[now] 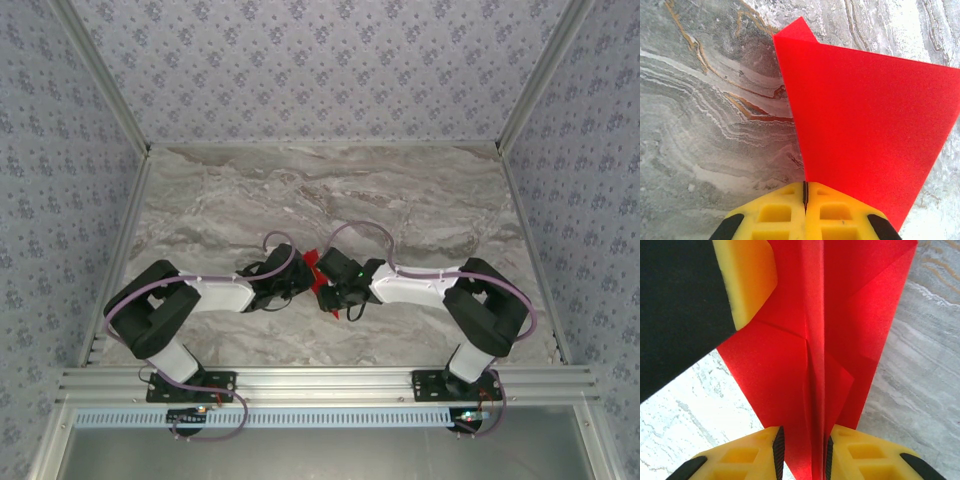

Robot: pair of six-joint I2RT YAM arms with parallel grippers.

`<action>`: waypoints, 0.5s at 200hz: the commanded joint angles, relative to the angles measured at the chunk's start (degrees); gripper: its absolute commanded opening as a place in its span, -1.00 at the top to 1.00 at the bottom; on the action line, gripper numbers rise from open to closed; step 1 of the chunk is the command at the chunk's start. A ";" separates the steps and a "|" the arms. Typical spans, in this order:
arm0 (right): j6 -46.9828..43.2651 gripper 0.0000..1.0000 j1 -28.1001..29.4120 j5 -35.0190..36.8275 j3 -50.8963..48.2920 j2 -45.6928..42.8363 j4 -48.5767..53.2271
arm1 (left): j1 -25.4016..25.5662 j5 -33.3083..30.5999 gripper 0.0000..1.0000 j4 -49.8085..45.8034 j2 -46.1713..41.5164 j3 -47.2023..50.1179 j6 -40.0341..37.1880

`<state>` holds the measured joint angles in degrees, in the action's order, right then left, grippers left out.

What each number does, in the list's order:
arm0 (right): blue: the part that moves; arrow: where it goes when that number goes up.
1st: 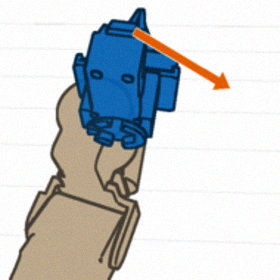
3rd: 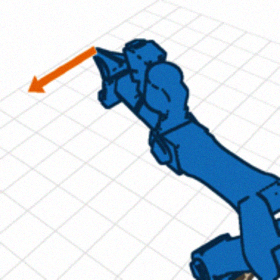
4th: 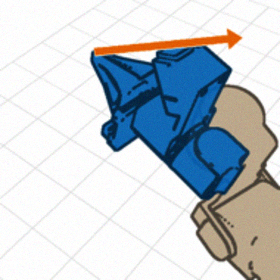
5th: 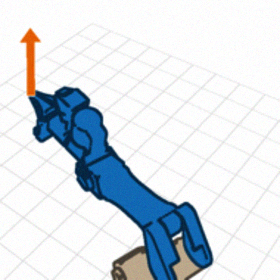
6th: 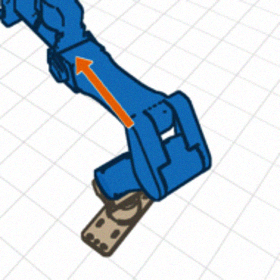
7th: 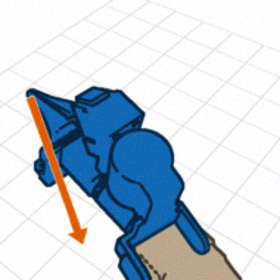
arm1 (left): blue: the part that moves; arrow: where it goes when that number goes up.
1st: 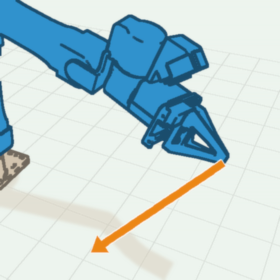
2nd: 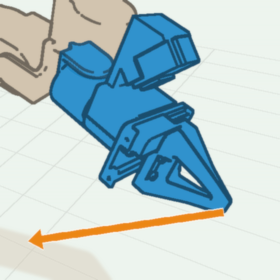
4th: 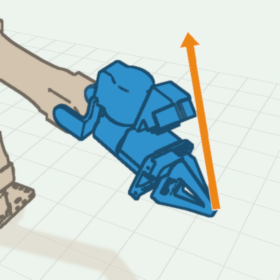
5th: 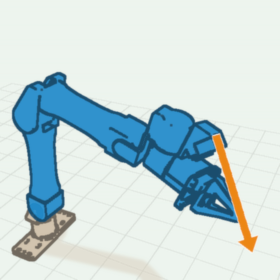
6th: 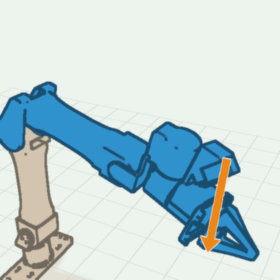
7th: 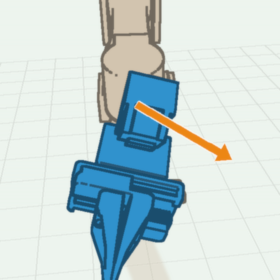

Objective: Fold a paper plane with a square sheet of paper (pick it up from the middle)
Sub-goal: Move a paper plane to the center of the table.

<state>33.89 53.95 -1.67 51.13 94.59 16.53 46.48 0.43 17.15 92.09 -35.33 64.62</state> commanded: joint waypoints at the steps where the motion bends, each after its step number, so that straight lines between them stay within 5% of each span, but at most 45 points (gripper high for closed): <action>1: 0.86 0.43 0.37 2.51 1.53 0.45 1.50 | -0.33 -0.20 1.00 -0.19 -1.19 -0.44 0.59; 53: 1.43 0.55 -0.13 5.58 3.27 2.22 1.74 | -0.51 -0.25 0.82 -1.93 -3.59 -0.44 0.02; 78: 1.46 0.60 -0.32 5.54 3.39 2.38 1.69 | -1.14 -0.55 0.49 -4.29 -5.88 -0.40 -0.22; 100: 1.46 0.62 -0.29 5.79 3.96 3.13 2.26 | -2.46 -2.22 -0.02 -9.76 -9.36 -0.81 -0.42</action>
<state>34.15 53.89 2.35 53.21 96.16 17.02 45.47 0.32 13.93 87.18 -35.33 64.75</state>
